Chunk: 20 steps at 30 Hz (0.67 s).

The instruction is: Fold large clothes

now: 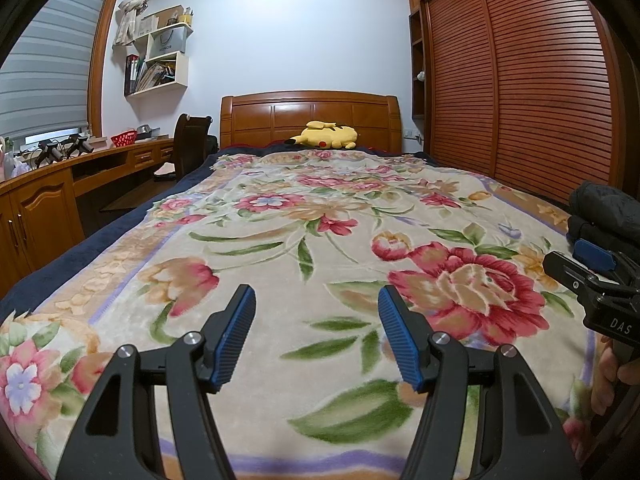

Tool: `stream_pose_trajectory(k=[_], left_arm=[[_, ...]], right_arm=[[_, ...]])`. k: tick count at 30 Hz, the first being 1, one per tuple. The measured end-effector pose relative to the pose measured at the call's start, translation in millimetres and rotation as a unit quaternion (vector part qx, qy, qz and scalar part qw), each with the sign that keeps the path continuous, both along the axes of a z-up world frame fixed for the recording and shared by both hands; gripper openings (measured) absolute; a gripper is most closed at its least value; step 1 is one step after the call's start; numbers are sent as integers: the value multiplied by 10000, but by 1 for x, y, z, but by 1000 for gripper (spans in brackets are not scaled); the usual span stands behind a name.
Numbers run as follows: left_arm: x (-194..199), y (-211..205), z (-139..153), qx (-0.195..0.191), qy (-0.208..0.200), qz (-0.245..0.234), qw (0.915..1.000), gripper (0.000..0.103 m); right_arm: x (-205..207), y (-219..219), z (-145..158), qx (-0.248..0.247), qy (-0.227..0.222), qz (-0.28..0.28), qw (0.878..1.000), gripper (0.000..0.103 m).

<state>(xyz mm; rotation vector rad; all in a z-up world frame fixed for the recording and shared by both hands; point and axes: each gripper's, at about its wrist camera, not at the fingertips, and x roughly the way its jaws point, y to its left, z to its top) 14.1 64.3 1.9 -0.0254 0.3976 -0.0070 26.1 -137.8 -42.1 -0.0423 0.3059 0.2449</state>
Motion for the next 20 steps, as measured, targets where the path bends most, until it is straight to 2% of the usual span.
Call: stream_pose_trajectory(k=[20], left_arm=[[0, -1, 0, 0, -12, 3, 10000, 63]], right_arm=[[1, -1, -1, 8, -6, -2, 10000, 96]])
